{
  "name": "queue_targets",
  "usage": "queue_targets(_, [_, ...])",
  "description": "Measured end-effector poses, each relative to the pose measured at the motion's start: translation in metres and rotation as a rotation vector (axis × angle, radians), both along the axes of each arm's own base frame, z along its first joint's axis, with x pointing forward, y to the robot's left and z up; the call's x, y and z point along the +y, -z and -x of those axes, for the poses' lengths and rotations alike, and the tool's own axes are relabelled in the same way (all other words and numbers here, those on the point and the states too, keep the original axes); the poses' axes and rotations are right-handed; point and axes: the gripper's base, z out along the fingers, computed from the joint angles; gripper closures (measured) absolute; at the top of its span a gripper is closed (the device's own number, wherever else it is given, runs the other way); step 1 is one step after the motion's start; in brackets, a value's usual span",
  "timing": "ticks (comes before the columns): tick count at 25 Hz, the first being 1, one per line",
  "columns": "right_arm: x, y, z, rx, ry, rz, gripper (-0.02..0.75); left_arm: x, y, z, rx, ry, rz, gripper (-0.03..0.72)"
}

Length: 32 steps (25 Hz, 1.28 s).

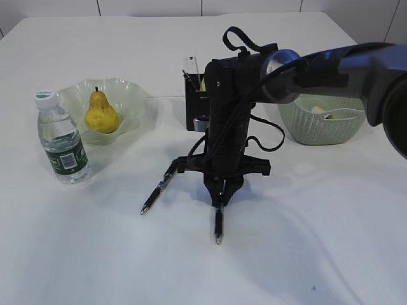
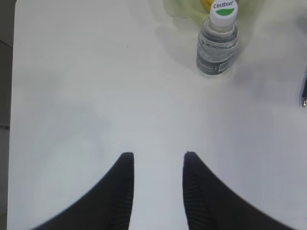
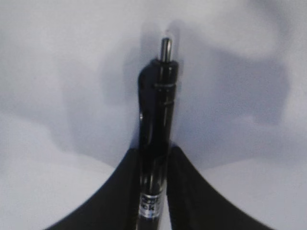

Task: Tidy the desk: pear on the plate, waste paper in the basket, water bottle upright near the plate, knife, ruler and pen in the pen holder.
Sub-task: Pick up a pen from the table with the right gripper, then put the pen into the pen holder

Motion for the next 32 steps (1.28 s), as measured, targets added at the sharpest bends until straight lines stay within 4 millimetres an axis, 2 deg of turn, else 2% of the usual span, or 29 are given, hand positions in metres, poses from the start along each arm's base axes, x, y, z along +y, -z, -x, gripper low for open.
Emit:
queue_targets(1, [0.000, 0.000, 0.000, 0.000, 0.000, 0.000, 0.598, 0.000, 0.000, 0.000, 0.000, 0.000, 0.000, 0.449])
queue_targets(3, [0.000, 0.000, 0.000, -0.002, -0.006, -0.001, 0.631, 0.000, 0.000, 0.000, -0.001, -0.001, -0.002, 0.449])
queue_targets(9, [0.005, -0.008, -0.009, -0.033, -0.103, -0.021, 0.634, 0.000, 0.000, 0.000, -0.001, -0.001, -0.002, 0.449])
queue_targets(11, [0.008, -0.020, -0.017, -0.082, -0.132, -0.037, 0.635, 0.000, 0.000, 0.000, -0.001, -0.001, -0.004, 0.449])
queue_targets(18, [0.018, -0.082, -0.042, -0.309, -0.184, -0.096, 0.635, 0.000, 0.000, 0.000, -0.001, -0.001, -0.004, 0.449])
queue_targets(25, [0.009, -0.145, -0.060, -0.579, -0.217, -0.004, 0.635, 0.000, 0.000, 0.000, -0.001, -0.001, -0.004, 0.449])
queue_targets(28, [0.008, -0.161, -0.068, -0.701, -0.208, -0.023, 0.636, 0.000, 0.000, 0.000, -0.001, -0.001, -0.004, 0.449])
queue_targets(32, [0.009, -0.170, -0.078, -0.849, -0.214, -0.032, 0.636, 0.000, 0.000, 0.000, -0.001, -0.001, -0.004, 0.449])
